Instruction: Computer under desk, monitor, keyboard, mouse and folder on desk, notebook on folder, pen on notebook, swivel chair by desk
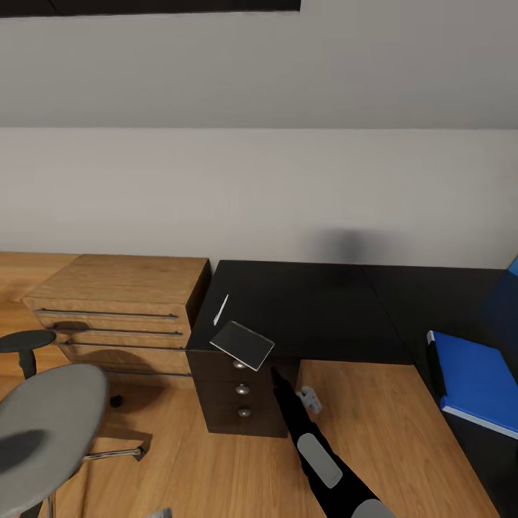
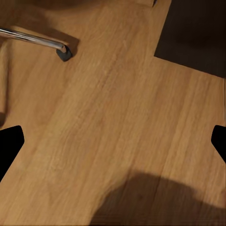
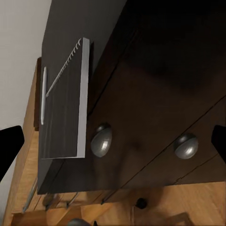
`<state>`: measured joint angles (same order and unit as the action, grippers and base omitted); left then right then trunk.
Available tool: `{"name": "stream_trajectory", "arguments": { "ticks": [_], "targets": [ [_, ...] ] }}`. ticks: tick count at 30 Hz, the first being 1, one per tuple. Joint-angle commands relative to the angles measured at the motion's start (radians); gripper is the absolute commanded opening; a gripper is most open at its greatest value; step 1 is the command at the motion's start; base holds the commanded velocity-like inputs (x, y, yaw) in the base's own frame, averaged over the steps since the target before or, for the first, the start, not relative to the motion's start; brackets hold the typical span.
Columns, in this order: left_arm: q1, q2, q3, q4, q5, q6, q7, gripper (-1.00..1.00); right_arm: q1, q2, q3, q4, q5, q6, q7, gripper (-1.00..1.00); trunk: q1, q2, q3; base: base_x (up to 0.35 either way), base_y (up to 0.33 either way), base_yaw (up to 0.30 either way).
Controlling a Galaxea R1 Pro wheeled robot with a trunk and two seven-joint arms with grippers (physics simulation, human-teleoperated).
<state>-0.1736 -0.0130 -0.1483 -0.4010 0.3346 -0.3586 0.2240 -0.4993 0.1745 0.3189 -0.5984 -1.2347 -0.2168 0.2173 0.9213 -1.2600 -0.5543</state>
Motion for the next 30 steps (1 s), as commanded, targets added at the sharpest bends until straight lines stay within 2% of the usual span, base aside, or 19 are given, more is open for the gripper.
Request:
{"name": "stream_trajectory", "arguments": {
  "ticks": [1,5,7,9,10,11,12,13,14,15,17,20,25,30],
  "targets": [
    [0.0,0.001,-0.009,-0.006,0.006,-0.005,0.008,1.0,-0.001,0.0,0.004,0.002,-0.01,-0.006,0.005,1.0,0.004,-0.008,-0.004,0.0,0.0,0.0],
    [-0.001,0.001,-0.009,-0.073,0.005,0.011,0.009,1.0,-0.001,0.0,0.006,0.002,-0.011,-0.006,0.005,1.0,0.019,-0.036,-0.017,0.0,0.0,0.0],
    [0.0,0.001,-0.01,-0.138,0.005,0.057,0.009,1.0,-0.001,0.0,0.006,0.002,-0.011,-0.006,0.005,1.0,0.027,-0.05,-0.023,0.0,0.0,0.0],
    [0.026,0.004,-0.009,-0.296,0.005,0.209,0.01,1.0,-0.001,0.0,0.006,0.001,-0.011,-0.006,0.005,1.0,0.035,-0.064,-0.029,0.0,0.0,0.0],
    [0.039,0.005,-0.009,-0.338,0.005,0.248,0.01,1.0,-0.001,0.0,0.006,0.001,-0.011,-0.006,0.005,1.0,0.038,-0.071,-0.032,0.0,0.0,0.0],
    [0.069,0.006,-0.008,-0.433,0.004,0.331,0.01,1.0,-0.001,0.0,0.006,0.001,-0.011,-0.006,0.005,1.0,0.042,-0.078,-0.035,0.0,0.0,0.0],
    [0.086,0.007,-0.008,-0.482,0.004,0.374,0.011,1.0,-0.001,0.0,0.006,0.001,-0.011,-0.006,0.005,1.0,0.046,-0.085,-0.039,0.0,0.0,0.0],
    [0.119,0.009,-0.006,-0.581,0.004,0.46,0.012,1.0,-0.001,0.0,0.006,0.0,-0.011,-0.006,0.006,1.0,0.05,-0.092,-0.042,0.0,0.0,0.0],
    [0.134,0.009,-0.006,-0.628,0.004,0.501,0.012,1.0,-0.001,0.0,0.006,0.0,-0.012,-0.006,0.006,1.0,0.054,-0.099,-0.045,0.0,0.0,0.0],
    [0.159,0.01,-0.003,-0.711,0.005,0.576,0.013,1.0,-0.001,0.0,0.006,0.0,-0.012,-0.006,0.006,1.0,0.058,-0.106,-0.048,0.0,0.0,0.0],
    [0.181,0.011,0.009,-0.799,0.007,0.66,0.013,1.0,-0.001,0.0,0.006,0.0,-0.012,-0.006,0.006,1.0,0.065,-0.12,-0.054,0.0,0.0,0.0],
    [0.197,0.011,0.04,-0.848,0.011,0.721,0.013,1.0,-0.001,0.0,0.006,0.0,-0.012,-0.006,0.007,1.0,0.077,-0.141,-0.064,0.0,0.0,0.0],
    [0.204,0.011,0.059,-0.735,0.008,0.726,0.012,1.0,-0.001,0.0,0.006,0.0,-0.012,-0.006,0.007,1.0,0.096,-0.176,-0.079,0.0,0.0,0.0],
    [0.205,0.011,0.061,-0.709,0.008,0.723,0.01,1.0,-0.001,0.0,0.009,0.0,-0.012,-0.006,0.007,1.0,0.096,-0.176,-0.079,0.0,0.0,0.028]
  ]
}}
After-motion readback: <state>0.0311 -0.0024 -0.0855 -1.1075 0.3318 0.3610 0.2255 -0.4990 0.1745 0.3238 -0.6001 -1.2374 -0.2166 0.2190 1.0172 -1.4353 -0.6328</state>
